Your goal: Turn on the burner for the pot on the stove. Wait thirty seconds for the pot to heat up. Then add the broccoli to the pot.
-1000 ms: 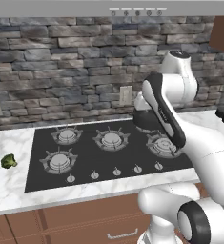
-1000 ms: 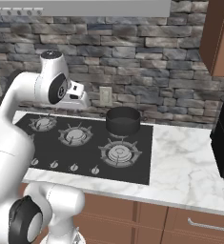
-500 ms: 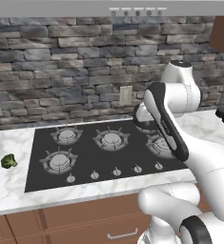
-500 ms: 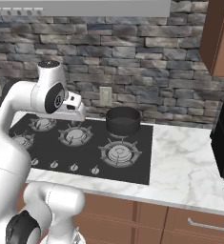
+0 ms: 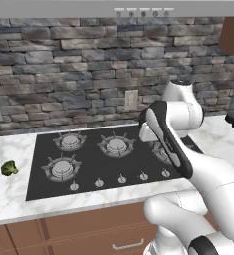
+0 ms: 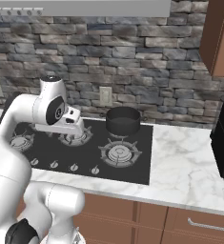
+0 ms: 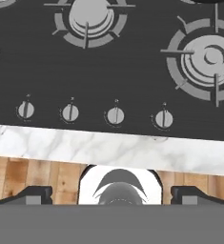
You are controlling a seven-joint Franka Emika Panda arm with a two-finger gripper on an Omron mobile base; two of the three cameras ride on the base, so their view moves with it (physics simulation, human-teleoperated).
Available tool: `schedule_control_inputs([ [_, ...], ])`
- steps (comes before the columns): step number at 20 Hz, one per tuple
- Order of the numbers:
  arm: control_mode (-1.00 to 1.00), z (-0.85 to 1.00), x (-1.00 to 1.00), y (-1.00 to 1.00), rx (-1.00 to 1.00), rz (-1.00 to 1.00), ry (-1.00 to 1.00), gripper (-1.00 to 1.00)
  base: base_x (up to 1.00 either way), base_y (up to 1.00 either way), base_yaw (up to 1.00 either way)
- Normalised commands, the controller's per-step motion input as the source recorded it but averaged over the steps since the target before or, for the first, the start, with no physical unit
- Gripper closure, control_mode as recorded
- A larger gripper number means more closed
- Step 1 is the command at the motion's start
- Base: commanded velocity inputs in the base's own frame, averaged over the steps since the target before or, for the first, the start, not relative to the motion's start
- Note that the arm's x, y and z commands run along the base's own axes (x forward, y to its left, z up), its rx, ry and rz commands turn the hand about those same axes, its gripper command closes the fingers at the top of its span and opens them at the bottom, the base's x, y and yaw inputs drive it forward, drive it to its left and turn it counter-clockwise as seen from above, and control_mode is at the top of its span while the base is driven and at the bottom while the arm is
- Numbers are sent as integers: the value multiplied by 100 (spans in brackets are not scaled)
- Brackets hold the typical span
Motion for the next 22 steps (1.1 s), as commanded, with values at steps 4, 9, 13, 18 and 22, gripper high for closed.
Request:
schedule_control_inputs([
  [4,-100,-50,0,15,0,-1,2,-100,0,0,0],
  [9,-100,-61,0,2,0,0,6,-100,0,0,0],
  [13,-100,-48,0,0,0,-1,5,-100,0,0,0],
  [18,-100,-35,0,0,0,-1,3,-100,0,0,0],
  [22,-100,-29,2,1,0,0,4,-100,0,0,0],
])
